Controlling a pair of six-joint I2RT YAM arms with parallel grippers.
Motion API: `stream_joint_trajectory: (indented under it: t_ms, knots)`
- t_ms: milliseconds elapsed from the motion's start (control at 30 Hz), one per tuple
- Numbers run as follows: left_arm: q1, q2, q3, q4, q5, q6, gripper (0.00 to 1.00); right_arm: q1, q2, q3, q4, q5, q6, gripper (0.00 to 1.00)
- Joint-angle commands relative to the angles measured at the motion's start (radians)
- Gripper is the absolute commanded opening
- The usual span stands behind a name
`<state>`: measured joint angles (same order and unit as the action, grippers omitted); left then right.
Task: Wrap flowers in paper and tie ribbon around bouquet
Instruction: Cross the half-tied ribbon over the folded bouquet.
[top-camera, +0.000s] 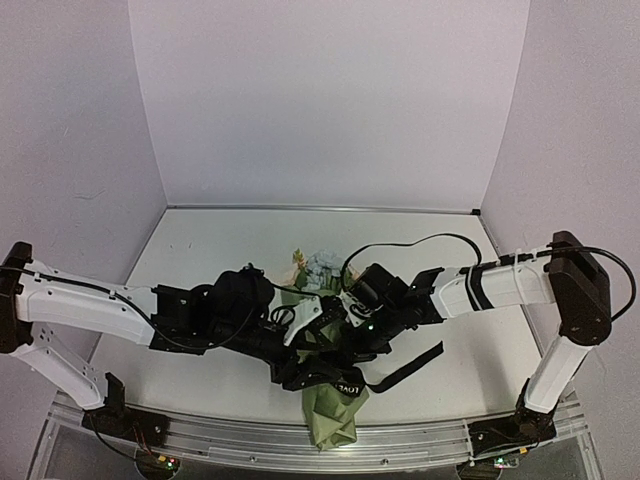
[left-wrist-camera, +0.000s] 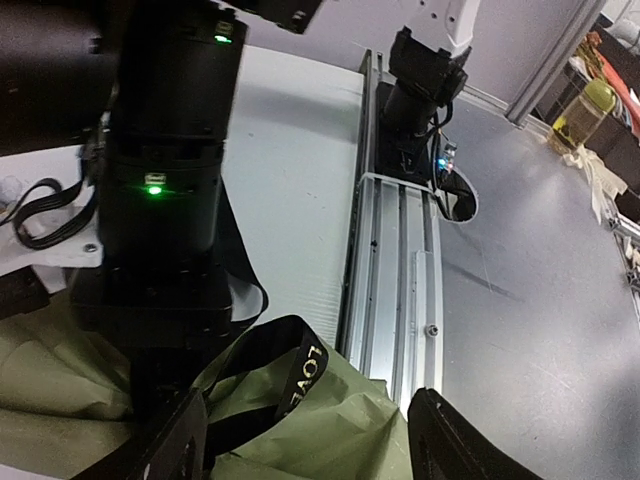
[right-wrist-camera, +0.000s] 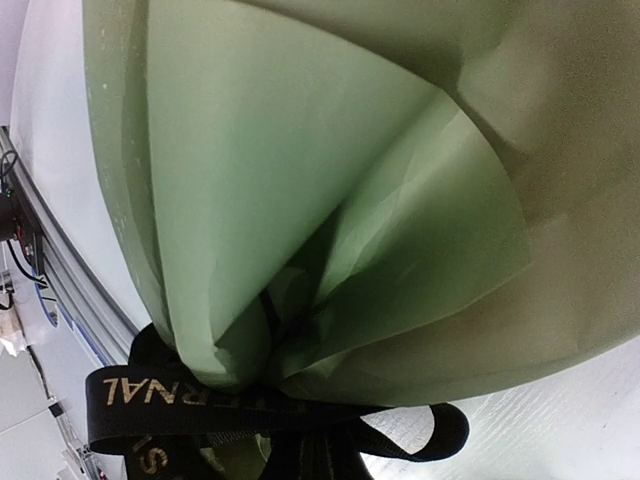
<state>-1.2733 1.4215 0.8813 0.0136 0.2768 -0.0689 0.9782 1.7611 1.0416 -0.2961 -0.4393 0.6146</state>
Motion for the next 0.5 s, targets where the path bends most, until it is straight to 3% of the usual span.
stream_joint_trajectory:
  t_ms: [0,167,467]
  knots:
    - [0.057,-0.049,-0.045,0.053,-0.081,-0.069,0.67,0.010,-0.042,0.009,0.023,-0.002,-0.036,0.00]
    - [0.142,0.036,0.006,-0.036,-0.091,-0.094,0.50,0.021,-0.057,0.002,0.023,-0.001,-0.055,0.00]
    - [0.149,0.199,0.133,-0.139,-0.023,-0.062,0.41,0.028,-0.073,-0.011,0.023,0.003,-0.057,0.00]
